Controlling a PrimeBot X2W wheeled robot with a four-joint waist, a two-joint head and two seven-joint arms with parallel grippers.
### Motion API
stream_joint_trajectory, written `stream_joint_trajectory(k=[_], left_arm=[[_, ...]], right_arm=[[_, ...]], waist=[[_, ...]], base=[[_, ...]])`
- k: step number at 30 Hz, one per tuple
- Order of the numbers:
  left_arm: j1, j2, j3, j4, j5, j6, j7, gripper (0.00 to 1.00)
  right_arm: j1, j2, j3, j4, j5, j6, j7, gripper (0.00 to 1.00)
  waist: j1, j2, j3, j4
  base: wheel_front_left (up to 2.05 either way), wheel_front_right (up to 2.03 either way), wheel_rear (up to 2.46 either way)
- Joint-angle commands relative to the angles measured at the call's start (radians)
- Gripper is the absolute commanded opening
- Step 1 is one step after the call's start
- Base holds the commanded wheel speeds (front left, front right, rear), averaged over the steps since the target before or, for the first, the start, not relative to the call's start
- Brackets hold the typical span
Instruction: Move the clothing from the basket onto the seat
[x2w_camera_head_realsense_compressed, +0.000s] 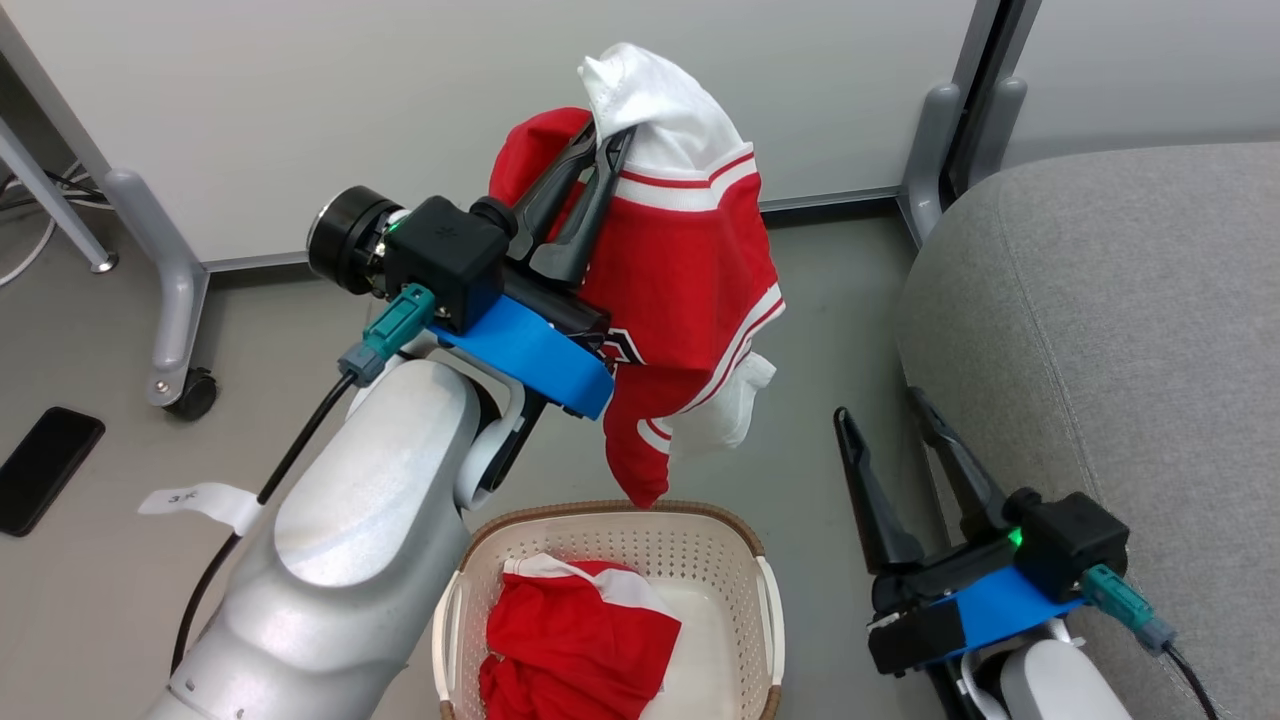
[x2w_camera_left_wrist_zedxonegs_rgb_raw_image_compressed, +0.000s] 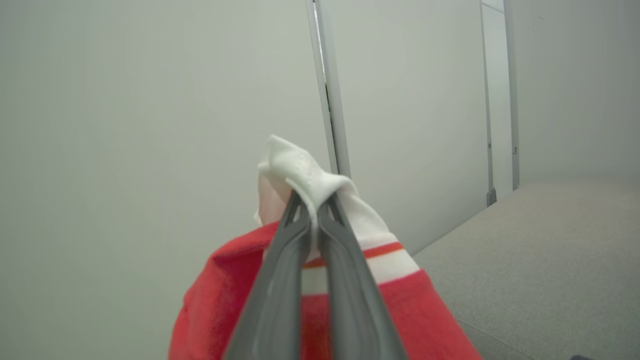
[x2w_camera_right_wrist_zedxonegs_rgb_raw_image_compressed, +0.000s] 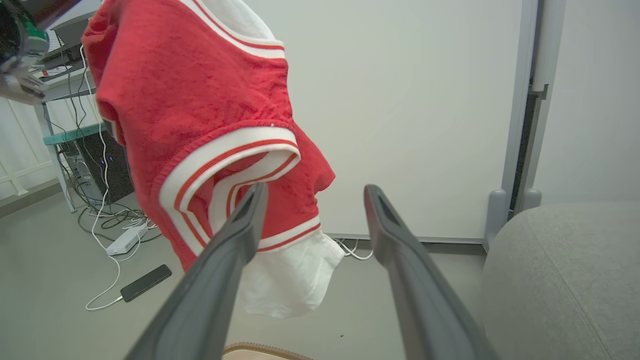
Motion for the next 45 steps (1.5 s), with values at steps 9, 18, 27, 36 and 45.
stream_joint_trajectory(k=[9, 18, 27, 36, 45], left_arm=[[-0.028, -0.024, -0.027, 0.002, -0.007, -0.004, 0.0, 0.0], [-0.05, -0.046, -0.055, 0.007, -0.008, -0.007, -0.005, 0.0], [-0.062, -0.066, -0.076, 0.003, -0.012, -0.007, -0.012, 0.0], [-0.067, -0.079, -0.091, -0.002, -0.017, -0.006, -0.017, 0.0], [-0.06, -0.083, -0.094, 0.01, -0.02, -0.005, -0.02, 0.0]], right_arm=[[-0.034, -0.003, 0.19, 0.07, 0.075, 0.001, -0.005, 1.0], [-0.139, -0.003, 0.287, 0.133, 0.155, 0.001, -0.005, 1.0], [-0.22, -0.003, 0.291, 0.182, 0.186, 0.001, -0.005, 1.0], [-0.257, -0.003, 0.293, 0.167, 0.232, 0.001, -0.005, 1.0], [-0.256, -0.003, 0.301, 0.158, 0.24, 0.001, -0.005, 0.0]], waist=[[0.0001, -0.0001, 0.009, 0.041], [0.0001, -0.0001, 0.021, 0.073], [0.0001, -0.0001, 0.035, 0.098], [0.0001, -0.0001, 0.04, 0.114], [0.0001, -0.0001, 0.034, 0.116]], base=[[0.0, 0.0, 0.0], [0.0, 0.0, 0.0], [0.0, 0.0, 0.0], [0.0, 0.0, 0.0], [0.0, 0.0, 0.0]])
